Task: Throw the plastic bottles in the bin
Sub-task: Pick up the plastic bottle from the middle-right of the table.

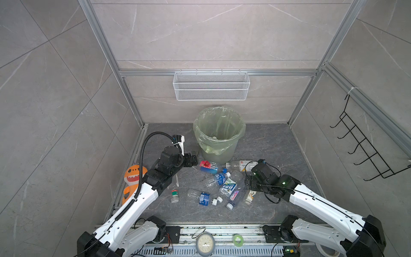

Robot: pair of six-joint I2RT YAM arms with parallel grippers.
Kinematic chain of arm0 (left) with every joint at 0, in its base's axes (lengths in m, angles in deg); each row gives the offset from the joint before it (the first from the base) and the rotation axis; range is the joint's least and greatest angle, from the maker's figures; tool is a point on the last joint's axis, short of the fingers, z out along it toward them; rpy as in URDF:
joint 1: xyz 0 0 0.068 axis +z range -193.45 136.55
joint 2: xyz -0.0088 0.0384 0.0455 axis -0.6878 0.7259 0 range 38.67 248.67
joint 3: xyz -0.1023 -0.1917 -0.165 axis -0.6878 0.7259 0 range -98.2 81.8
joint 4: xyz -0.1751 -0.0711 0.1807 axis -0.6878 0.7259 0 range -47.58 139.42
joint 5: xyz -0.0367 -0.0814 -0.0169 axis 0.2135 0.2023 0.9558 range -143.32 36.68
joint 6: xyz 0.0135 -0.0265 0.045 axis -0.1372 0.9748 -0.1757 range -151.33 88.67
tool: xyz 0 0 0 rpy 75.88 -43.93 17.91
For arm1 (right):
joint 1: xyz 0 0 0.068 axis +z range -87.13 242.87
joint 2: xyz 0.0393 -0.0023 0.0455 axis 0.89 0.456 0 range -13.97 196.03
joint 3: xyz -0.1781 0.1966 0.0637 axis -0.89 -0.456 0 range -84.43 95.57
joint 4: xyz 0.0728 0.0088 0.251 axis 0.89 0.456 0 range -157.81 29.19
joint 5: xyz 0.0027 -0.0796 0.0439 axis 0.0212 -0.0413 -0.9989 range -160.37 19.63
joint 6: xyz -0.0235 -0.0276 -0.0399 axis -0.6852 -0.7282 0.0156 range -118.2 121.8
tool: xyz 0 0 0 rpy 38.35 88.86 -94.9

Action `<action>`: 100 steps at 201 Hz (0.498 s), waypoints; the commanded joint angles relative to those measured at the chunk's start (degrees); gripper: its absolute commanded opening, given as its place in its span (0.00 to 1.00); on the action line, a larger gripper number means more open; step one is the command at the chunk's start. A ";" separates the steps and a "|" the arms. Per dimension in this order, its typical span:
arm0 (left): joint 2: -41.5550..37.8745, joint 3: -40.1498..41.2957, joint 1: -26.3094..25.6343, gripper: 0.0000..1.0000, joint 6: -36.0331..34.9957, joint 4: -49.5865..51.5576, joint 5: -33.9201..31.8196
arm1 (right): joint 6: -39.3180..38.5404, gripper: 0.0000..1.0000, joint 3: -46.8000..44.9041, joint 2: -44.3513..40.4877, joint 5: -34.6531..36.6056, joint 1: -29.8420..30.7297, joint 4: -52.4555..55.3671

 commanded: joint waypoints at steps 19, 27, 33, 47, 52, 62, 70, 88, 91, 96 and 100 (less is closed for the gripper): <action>-4.42 5.31 -0.02 0.92 2.68 2.90 -2.67 | 6.07 0.98 -4.08 -3.31 -2.10 0.18 2.34; -4.91 6.13 -0.03 0.92 2.80 3.60 -3.20 | 6.47 0.98 -4.56 -3.71 -1.99 0.25 2.49; -5.24 6.68 -0.03 0.92 3.15 4.03 -3.49 | 6.58 0.98 -4.94 -3.89 -2.16 0.27 2.45; -5.60 7.99 -0.01 0.91 3.55 4.50 -3.61 | 6.97 0.97 -5.99 -3.54 -3.30 0.43 1.61; -5.70 8.43 -0.03 0.91 3.67 4.56 -3.57 | 7.10 0.97 -6.33 -3.25 -3.70 0.41 1.26; -5.82 9.25 -0.03 0.91 3.92 4.43 -3.41 | 7.49 0.97 -7.21 -2.81 -4.28 0.48 0.34; -5.85 9.70 -0.03 0.91 4.09 4.28 -3.40 | 7.72 0.96 -7.84 -2.54 -4.89 0.53 -0.62; -6.13 10.46 -0.03 0.91 4.18 3.99 -3.19 | 8.22 0.94 -8.76 -1.73 -5.31 0.49 -2.22; -6.20 10.57 -0.03 0.91 4.18 3.93 -3.19 | 8.25 0.94 -8.86 -1.53 -5.29 0.52 -2.32; -6.30 10.70 -0.02 0.91 4.18 3.90 -3.16 | 8.33 0.93 -9.01 -1.21 -5.13 0.52 -2.50; -6.42 10.84 -0.03 0.91 4.18 3.82 -3.11 | 8.34 0.92 -9.11 -0.99 -5.10 0.56 -2.66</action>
